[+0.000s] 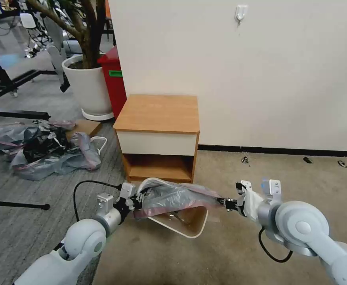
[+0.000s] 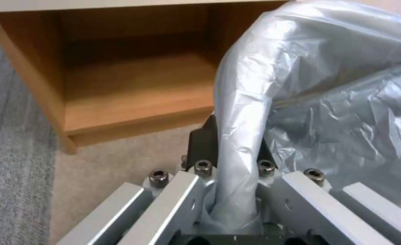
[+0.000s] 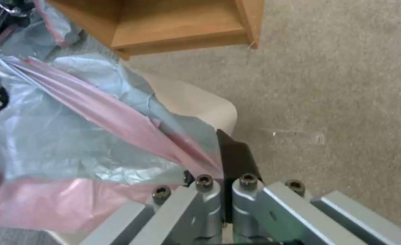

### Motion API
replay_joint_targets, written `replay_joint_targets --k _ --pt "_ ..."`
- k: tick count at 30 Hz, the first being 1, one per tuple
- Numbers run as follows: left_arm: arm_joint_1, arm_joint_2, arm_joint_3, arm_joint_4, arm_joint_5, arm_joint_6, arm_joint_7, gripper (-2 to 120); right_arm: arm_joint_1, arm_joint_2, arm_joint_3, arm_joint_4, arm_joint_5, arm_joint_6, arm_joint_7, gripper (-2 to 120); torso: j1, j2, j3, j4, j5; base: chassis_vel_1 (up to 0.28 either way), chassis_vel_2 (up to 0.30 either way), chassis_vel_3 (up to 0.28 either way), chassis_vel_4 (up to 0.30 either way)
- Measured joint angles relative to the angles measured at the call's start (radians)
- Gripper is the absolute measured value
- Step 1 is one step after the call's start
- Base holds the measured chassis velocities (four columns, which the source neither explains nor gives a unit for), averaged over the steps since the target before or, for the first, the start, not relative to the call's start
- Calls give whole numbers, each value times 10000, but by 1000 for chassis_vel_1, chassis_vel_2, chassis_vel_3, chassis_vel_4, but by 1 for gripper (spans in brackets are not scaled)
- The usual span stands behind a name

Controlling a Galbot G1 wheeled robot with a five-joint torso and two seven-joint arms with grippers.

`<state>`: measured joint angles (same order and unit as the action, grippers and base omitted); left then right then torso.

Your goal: Pick up the garbage bag from the table and place it over the trash can.

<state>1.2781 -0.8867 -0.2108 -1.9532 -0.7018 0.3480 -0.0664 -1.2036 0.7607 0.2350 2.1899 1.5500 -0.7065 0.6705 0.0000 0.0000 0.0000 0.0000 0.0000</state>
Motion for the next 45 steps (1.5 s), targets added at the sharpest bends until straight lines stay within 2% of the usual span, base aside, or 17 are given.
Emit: replay_joint_targets --k 17,20,21,22,25,29,32,33,36,37,41,42,45 --pt "116 4 -95 -290 -76 -155 370 2 473 224 -960 -752 -192 0 294 0 0 0 0 1 0 0 0 0 0" --pt "128 -21 -80 -476 -397 -155 509 2 588 228 -1238 -954 -553 0 364 2 0 0 0 0 1 0 0 0 0" --pt "124 -17 -81 -480 -424 -156 535 2 586 226 -1269 -957 -669 0 366 7 0 0 0 0 1 0 0 0 0" --pt "124 -17 -81 -480 -424 -156 535 2 586 226 -1269 -957 -669 0 366 7 0 0 0 0 1 0 0 0 0" --pt "83 42 -84 -383 -425 -165 569 2 545 223 -1258 -852 -974 -2 371 22 0 0 0 0 2 0 0 0 0" --pt "50 49 -85 -294 -416 -173 569 2 507 178 -1174 -709 -1036 -5 374 30 0 0 0 0 0 0 0 0 0" --pt "5 15 -51 -152 -374 -174 569 2 430 51 -1034 -526 -1064 -5 365 45 0 0 0 0 0 0 0 0 0" --pt "5 15 -51 -152 -374 -174 569 2 430 51 -1034 -526 -1064 -5 365 45 0 0 0 0 0 0 0 0 0" --pt "-42 -27 -21 19 -275 -176 571 2 366 -74 -948 -466 -1211 -3 360 59 1 0 0 1 1 0 0 0 0" --pt "-42 -27 -21 19 -275 -176 571 2 366 -74 -948 -466 -1211 -3 360 59 1 0 0 1 1 0 0 0 0" --pt "-112 -45 -103 332 -223 -239 583 2 145 -333 -530 -178 -1283 2 336 80 0 0 0 1 0 0 0 0 0" --pt "-112 -45 -103 332 -223 -239 583 2 145 -333 -530 -178 -1283 2 336 80 0 0 0 1 0 0 0 0 0" --pt "-165 -94 -154 459 -223 -271 589 2 26 -368 -253 -34 -1283 9 326 91 0 0 0 0 1 0 0 0 0"
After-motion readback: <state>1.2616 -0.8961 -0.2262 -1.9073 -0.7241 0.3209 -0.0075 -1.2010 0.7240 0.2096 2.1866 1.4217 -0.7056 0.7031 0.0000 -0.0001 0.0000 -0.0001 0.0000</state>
